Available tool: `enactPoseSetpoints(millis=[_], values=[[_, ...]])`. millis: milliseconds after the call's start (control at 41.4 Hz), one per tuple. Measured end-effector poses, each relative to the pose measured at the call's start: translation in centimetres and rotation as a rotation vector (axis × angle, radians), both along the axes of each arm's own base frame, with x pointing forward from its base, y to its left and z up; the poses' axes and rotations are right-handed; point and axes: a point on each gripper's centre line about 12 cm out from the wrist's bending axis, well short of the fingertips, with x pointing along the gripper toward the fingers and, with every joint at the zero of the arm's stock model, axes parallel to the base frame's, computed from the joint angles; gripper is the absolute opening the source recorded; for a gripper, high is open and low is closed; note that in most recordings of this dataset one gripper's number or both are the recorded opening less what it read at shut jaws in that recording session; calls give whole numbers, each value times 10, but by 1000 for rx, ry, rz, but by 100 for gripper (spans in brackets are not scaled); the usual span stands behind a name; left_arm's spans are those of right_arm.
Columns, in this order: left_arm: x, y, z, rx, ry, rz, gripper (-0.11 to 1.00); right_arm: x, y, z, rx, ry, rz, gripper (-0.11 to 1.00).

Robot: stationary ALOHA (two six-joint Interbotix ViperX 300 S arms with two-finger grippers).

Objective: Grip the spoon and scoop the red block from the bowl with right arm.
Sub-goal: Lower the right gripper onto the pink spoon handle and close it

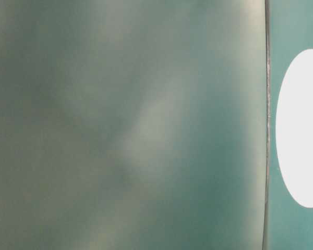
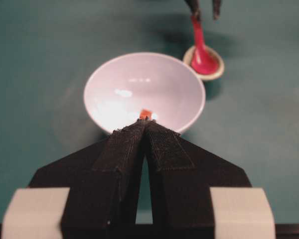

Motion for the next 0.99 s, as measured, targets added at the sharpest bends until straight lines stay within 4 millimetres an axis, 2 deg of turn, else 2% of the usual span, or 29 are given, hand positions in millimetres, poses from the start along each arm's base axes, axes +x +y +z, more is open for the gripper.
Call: enactPoseSetpoints(millis=[387, 629, 991], values=[[0, 0, 0, 3, -1, -1, 3, 0, -2, 0, -9, -28, -9, 43], [0, 0, 0, 2, -1, 0, 3, -5, -6, -7, -22, 0, -27, 43], [0, 0, 0, 2, -3, 0, 3, -2, -7, -24, -65, 40, -33, 43]])
